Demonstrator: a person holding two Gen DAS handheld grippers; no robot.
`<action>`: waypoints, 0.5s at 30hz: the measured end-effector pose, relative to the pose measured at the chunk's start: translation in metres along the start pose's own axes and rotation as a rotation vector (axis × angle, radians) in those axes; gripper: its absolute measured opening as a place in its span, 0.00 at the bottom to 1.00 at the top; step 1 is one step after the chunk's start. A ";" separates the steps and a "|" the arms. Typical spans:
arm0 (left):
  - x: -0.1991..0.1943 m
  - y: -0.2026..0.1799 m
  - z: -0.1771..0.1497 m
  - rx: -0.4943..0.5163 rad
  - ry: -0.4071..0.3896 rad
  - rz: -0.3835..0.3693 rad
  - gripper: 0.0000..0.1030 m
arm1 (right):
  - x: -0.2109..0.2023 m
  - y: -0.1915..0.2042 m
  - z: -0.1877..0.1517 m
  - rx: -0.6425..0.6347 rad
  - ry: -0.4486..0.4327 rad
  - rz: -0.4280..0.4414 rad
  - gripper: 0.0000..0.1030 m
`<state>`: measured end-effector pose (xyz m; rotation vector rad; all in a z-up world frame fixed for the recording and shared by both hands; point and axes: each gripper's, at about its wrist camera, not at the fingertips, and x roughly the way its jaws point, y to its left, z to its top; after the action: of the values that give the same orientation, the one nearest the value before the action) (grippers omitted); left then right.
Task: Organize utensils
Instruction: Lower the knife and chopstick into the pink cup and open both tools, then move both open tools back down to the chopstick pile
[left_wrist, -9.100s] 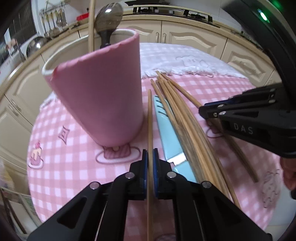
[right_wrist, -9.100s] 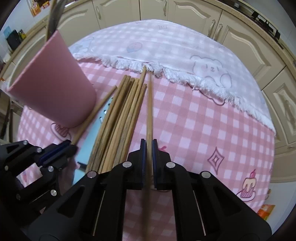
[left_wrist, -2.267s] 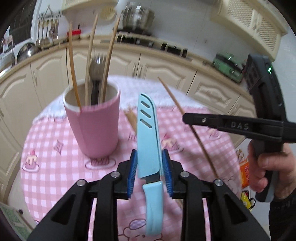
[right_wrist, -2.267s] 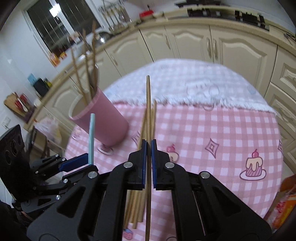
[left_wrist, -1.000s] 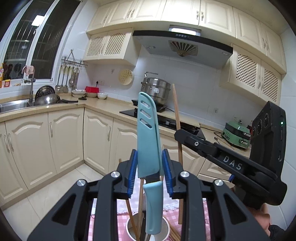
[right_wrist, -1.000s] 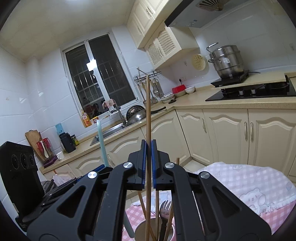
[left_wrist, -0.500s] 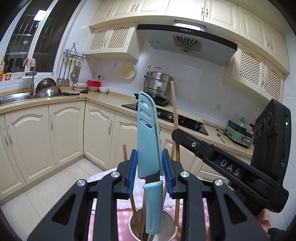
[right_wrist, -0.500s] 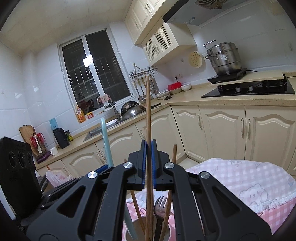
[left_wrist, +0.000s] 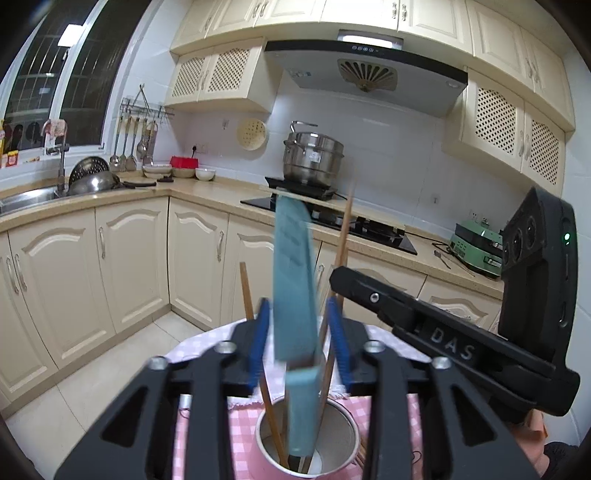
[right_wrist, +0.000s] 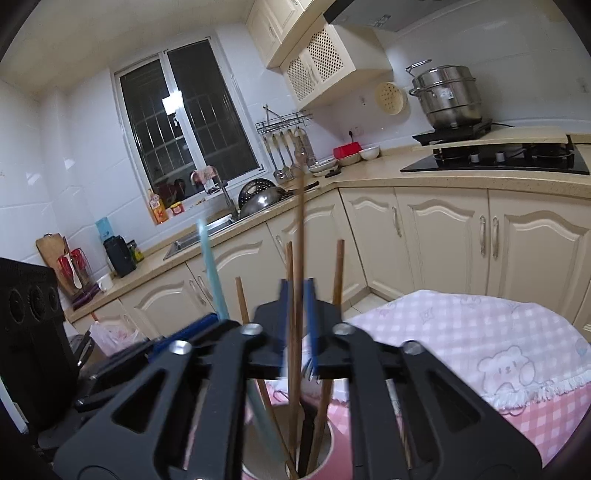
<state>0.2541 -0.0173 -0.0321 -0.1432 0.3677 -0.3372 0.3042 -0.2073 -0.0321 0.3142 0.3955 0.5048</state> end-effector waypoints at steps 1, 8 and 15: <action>-0.003 0.001 0.001 -0.005 -0.007 0.000 0.47 | -0.005 -0.004 0.001 0.019 -0.011 -0.014 0.63; -0.031 0.007 0.009 -0.015 -0.048 0.045 0.81 | -0.035 -0.016 0.007 0.044 -0.051 -0.027 0.83; -0.048 0.000 0.011 0.007 -0.050 0.091 0.90 | -0.050 -0.023 0.012 0.048 -0.033 -0.061 0.94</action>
<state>0.2156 0.0005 -0.0062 -0.1275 0.3221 -0.2443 0.2788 -0.2553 -0.0158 0.3550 0.3847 0.4304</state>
